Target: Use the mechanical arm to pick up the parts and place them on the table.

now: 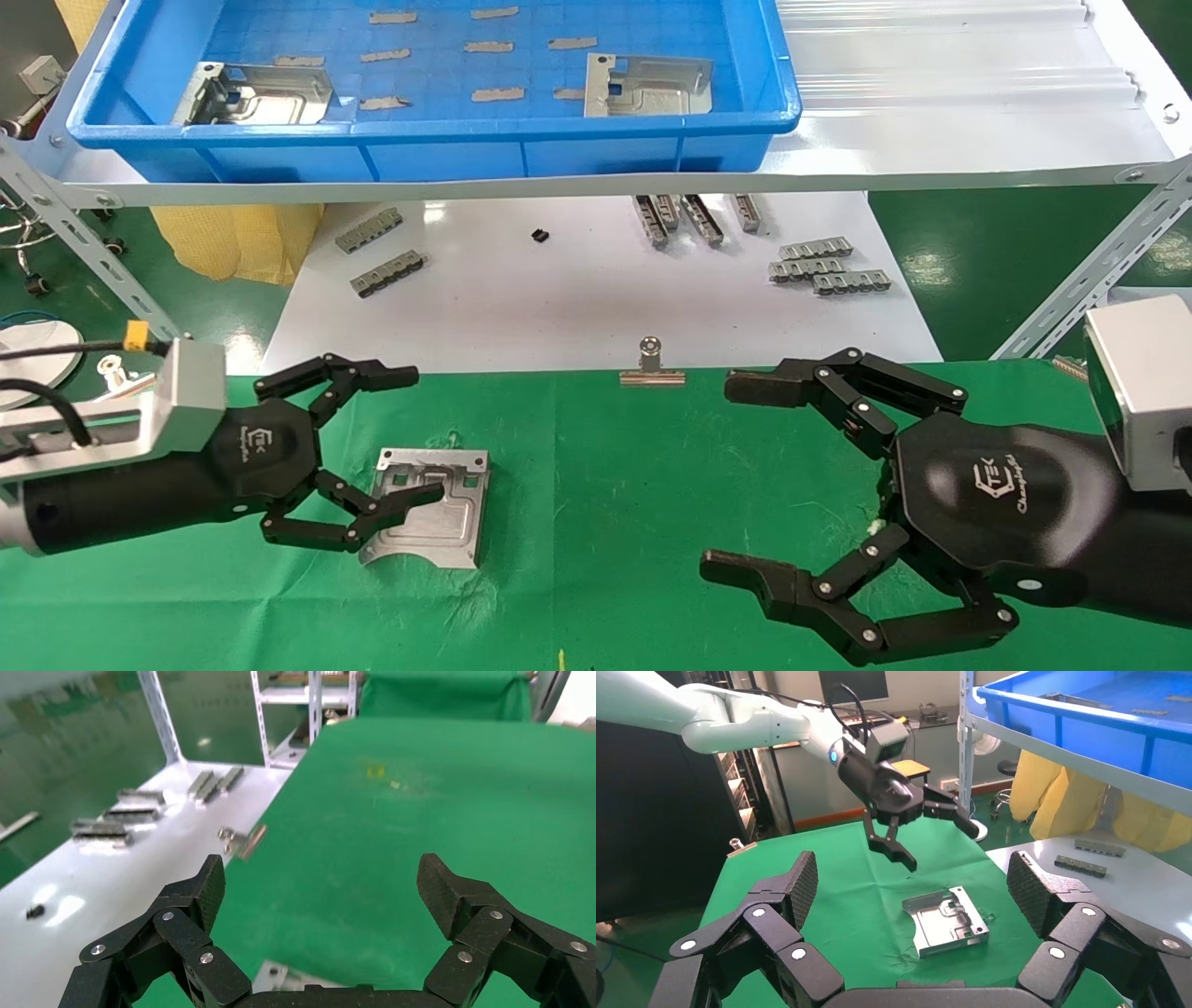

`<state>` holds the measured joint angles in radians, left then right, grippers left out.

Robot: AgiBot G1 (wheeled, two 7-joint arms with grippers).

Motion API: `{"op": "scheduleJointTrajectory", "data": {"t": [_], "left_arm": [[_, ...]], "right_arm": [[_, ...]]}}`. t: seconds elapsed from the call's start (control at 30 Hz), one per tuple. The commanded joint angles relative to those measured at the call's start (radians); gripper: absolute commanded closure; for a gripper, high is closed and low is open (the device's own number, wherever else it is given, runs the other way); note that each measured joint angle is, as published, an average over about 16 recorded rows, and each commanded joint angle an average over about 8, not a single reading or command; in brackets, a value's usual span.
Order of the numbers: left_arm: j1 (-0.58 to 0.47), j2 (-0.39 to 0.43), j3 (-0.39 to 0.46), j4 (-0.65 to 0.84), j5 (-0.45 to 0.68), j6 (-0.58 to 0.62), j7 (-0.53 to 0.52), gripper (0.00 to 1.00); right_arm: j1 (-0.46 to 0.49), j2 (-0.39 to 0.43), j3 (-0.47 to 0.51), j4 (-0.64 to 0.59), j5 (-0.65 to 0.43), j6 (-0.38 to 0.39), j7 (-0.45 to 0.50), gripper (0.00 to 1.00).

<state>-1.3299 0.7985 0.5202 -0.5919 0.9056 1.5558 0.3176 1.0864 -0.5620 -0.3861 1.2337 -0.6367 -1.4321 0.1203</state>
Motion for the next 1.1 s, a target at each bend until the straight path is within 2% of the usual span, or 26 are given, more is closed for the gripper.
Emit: {"op": "scheduleJointTrajectory", "data": {"t": [0.03,1.1], "left_arm": [[0.015,-0.011,-0.014,-0.04,-0.01,-0.003,-0.029,0.0],[0.249,-0.182,-0.235,-0.675,-0.171,-0.058,-0.492,0.0]], "right_arm": [[0.0,0.0,0.0,0.0,0.0,0.0,0.0,0.0],[0.0,0.0,0.0,0.0,0.0,0.0,0.0,0.0]]}}
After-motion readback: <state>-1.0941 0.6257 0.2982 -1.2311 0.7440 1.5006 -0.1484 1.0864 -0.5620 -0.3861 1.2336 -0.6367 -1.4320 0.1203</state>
